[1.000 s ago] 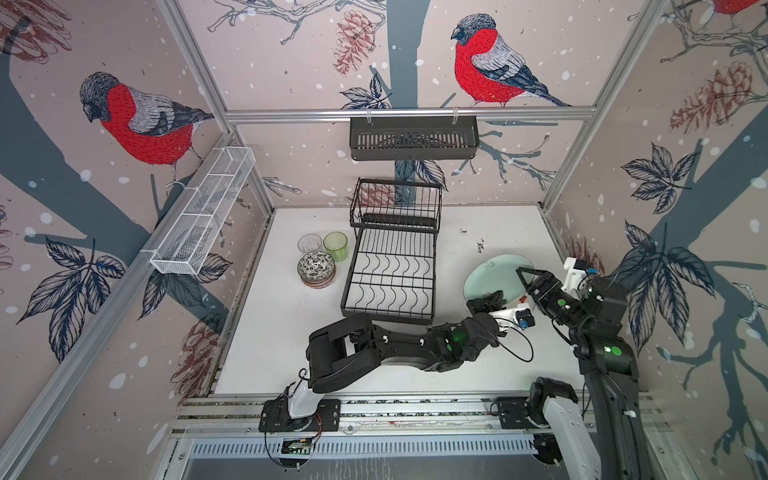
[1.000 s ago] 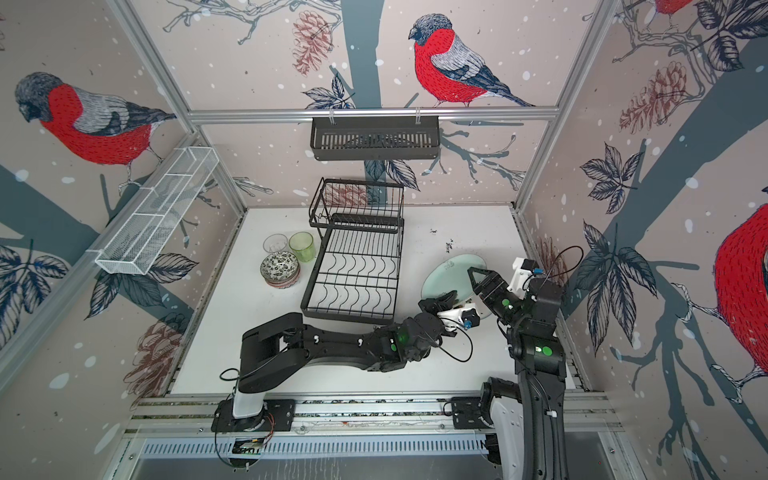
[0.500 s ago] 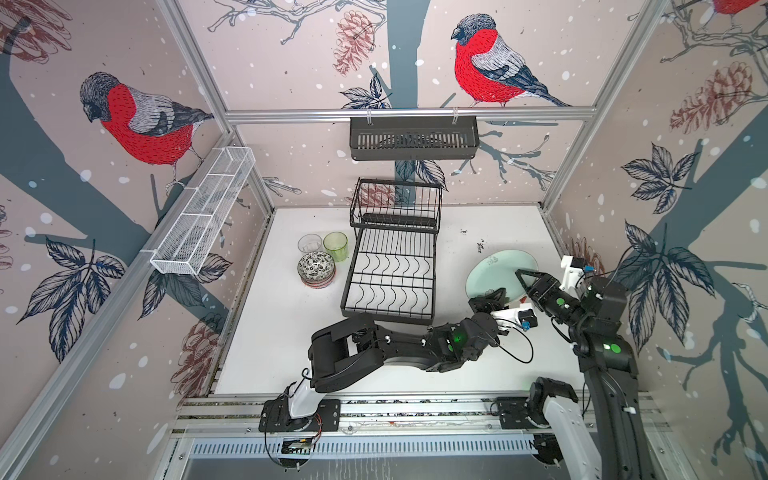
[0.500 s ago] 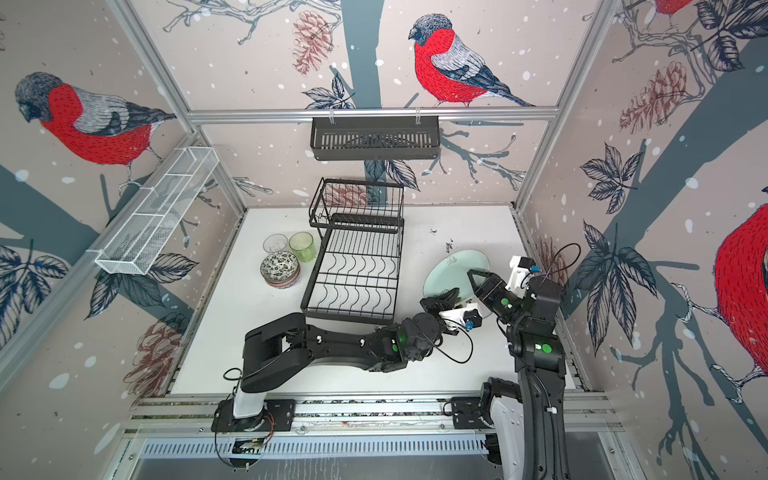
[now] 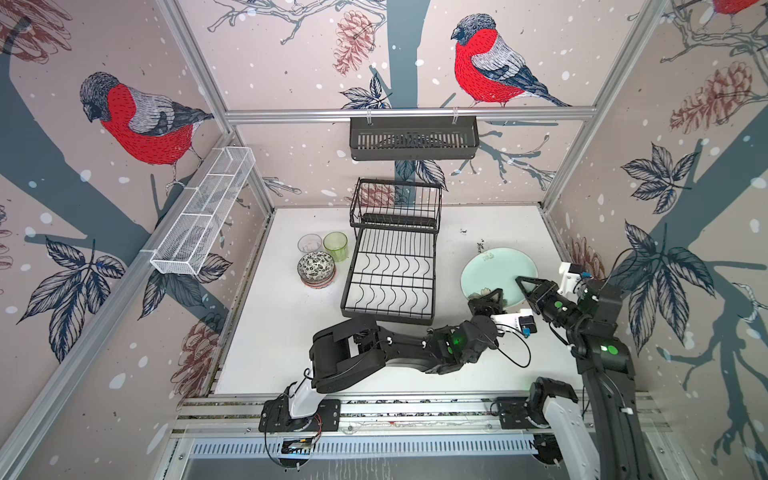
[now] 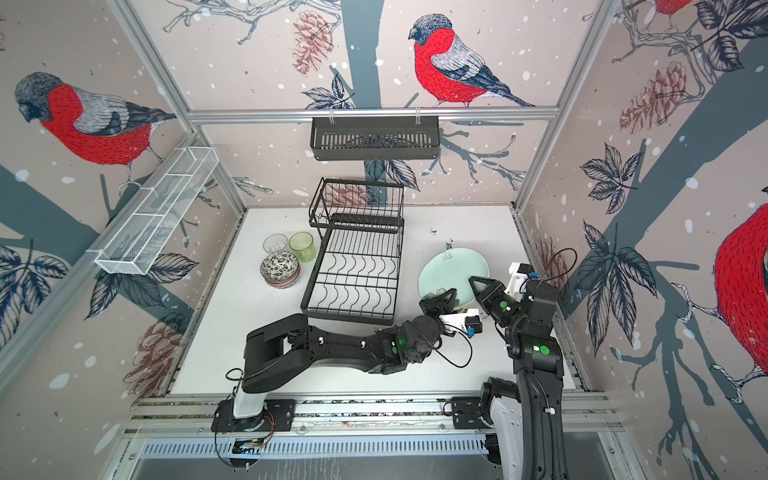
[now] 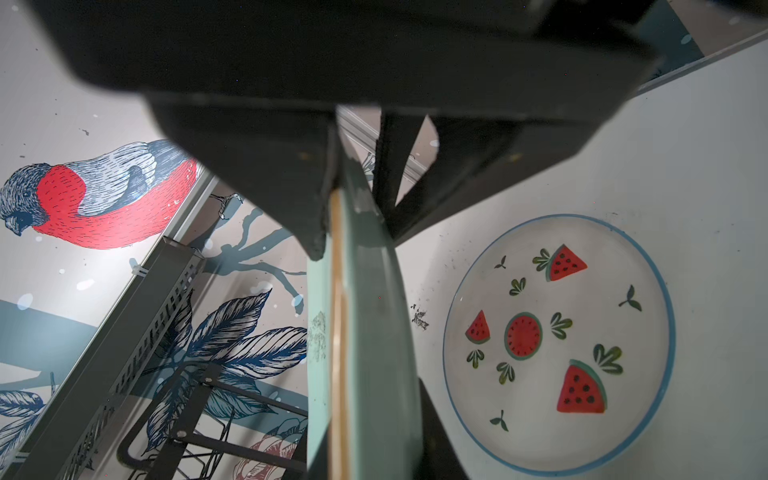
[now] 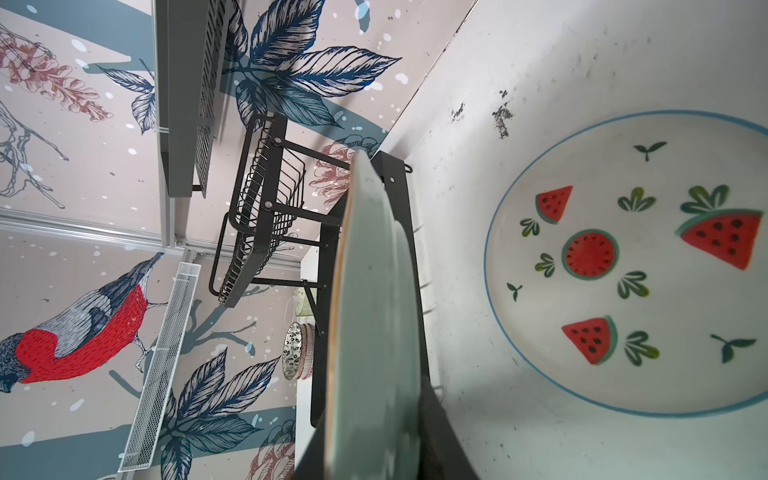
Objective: Unload the mixed dishes from the dish rack
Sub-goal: 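Lower the green plate toward the watermelon plate while the right gripper grips its rim, then open the left gripper and lay the green plate down with the right gripper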
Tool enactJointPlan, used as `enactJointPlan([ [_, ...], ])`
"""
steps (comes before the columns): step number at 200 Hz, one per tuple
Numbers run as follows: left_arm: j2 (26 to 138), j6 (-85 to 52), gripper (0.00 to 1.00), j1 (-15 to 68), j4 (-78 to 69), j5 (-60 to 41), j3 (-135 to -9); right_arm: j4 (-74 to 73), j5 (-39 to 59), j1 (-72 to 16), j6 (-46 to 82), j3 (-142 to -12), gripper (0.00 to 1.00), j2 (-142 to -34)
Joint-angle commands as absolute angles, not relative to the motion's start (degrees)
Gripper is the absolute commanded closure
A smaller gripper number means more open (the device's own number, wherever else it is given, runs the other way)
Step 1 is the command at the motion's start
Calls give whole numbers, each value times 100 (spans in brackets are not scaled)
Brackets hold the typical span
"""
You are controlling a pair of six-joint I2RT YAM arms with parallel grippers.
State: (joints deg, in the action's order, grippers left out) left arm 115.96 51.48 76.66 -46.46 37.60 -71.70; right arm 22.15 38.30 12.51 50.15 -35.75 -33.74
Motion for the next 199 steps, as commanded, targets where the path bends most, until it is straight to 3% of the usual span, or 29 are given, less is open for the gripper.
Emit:
enactJointPlan([
  [1,11562,4579,100,7679,-5872,3929,-7225,1679,3947,1257,4735,-3567,98,-3319],
  [8,11566,4571,92,7680,-5880,3953,-7232,1683,3934,1257,4739,-3561,98,-3314],
  [23,11576,4570,63,7689,-5888,3979,-7228,1674,3914,1256,4755,-3534,98,-3300],
  [65,11602,4621,2,7721,-5984,4123,-7203,1598,3912,1264,4812,-3425,100,-3291],
  [199,11317,4315,2,7749,-5932,4318,-6945,1109,3401,1464,4562,-3340,100,-3814],
])
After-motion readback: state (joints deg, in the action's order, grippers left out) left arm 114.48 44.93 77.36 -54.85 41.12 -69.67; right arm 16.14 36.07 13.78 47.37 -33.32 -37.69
